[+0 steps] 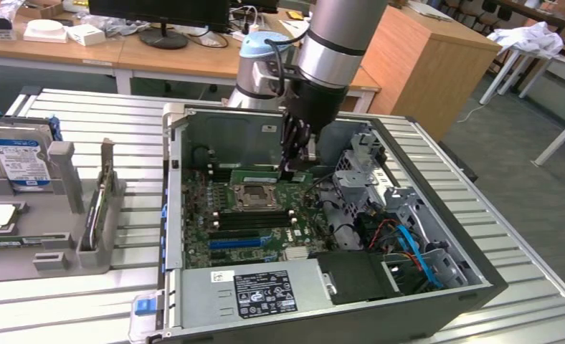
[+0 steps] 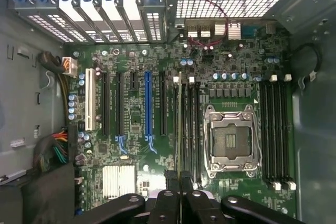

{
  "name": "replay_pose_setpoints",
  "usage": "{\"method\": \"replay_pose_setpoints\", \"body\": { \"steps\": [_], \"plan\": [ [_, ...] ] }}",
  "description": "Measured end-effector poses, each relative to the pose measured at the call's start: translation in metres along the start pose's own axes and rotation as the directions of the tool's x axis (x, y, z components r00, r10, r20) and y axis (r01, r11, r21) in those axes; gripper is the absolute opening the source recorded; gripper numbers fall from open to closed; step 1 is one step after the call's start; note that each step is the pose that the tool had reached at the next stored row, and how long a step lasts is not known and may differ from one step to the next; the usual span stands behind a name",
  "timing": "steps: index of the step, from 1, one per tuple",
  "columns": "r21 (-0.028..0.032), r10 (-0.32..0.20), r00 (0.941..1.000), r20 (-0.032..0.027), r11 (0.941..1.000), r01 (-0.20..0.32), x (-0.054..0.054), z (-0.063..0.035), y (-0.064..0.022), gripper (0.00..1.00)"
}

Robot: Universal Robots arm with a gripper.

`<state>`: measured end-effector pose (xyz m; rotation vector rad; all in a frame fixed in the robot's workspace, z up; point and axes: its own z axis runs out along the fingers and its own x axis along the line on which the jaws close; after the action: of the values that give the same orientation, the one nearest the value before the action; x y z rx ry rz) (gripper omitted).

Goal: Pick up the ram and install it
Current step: 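Insert the ram into the slot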

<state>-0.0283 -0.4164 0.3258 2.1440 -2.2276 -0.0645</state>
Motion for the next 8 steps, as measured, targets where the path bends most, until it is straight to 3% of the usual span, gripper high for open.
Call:
{"method": "replay_pose_setpoints", "body": {
  "steps": [8],
  "plan": [
    [0.0002,0.0,1.0,0.0001,1.0,0.0,0.001,0.0146,0.0,0.12]
  ]
}}
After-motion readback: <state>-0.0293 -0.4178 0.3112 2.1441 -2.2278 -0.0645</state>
